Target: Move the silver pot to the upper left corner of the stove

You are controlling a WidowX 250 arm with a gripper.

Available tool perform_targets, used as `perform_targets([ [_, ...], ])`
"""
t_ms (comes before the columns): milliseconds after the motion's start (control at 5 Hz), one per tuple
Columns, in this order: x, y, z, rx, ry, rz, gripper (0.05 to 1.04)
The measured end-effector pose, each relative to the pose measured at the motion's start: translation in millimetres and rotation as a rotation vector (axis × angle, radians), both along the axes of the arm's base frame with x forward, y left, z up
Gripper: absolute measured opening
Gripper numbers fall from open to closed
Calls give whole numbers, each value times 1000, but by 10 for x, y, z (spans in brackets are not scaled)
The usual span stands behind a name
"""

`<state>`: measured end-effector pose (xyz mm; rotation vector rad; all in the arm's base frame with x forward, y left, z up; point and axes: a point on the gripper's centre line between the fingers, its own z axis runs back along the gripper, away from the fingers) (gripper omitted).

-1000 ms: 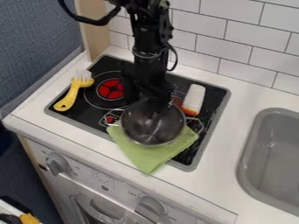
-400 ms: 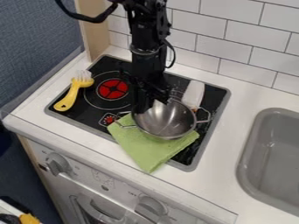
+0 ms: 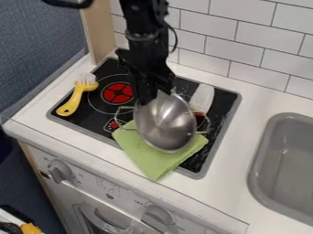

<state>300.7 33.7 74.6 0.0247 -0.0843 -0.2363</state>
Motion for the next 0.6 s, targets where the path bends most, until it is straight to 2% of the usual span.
perform_targets([
  [200,-25,8,237,-23,-65,-56,58],
  [400,79,230,335,-8,-78,-4,58],
  [600,355,489,163,8,-34,66,58],
])
